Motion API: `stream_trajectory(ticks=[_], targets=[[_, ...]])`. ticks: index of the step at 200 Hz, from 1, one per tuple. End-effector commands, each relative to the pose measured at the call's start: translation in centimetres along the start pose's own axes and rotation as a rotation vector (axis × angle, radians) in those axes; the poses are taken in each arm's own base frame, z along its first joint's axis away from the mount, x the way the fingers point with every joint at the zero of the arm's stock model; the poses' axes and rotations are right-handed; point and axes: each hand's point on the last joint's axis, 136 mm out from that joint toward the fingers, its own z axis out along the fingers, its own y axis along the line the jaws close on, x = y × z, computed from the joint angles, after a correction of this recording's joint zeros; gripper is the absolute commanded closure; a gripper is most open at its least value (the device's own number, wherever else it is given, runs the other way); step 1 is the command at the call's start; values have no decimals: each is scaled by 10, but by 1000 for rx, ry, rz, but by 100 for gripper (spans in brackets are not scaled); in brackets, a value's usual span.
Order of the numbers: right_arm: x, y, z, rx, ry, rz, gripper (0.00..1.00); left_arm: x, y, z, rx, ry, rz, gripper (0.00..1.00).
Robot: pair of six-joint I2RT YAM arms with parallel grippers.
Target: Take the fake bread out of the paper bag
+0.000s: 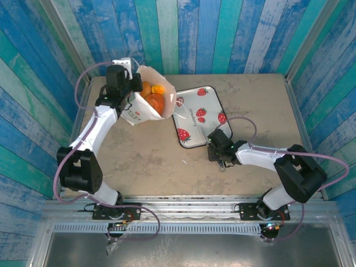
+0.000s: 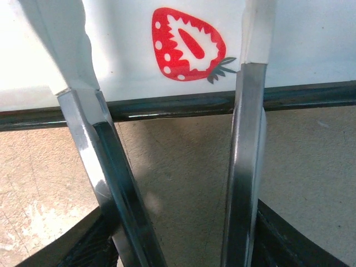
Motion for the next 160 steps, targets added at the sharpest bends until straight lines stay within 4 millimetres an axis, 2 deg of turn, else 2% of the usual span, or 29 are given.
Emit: stream_trajectory(ticks=[1, 45, 79, 101, 131, 160], targets=[[56, -15, 9, 35, 180, -7, 41, -14, -1, 2, 0, -69, 13, 100], [63, -18, 6, 49, 188, -1, 35, -15, 0, 1, -2, -76, 14, 100], [68, -24, 2, 77, 200, -8, 34, -18, -1, -2, -3, -83, 14, 100], [69, -25, 1, 82, 200, -9, 45, -20, 0, -4, -7, -91, 13, 100], [65, -22, -2, 71, 197, -19, 64, -22, -1, -7, -8, -96, 15, 100], [49, -11, -15, 29, 157, -31, 83, -21, -1, -8, -7, -94, 19, 100]])
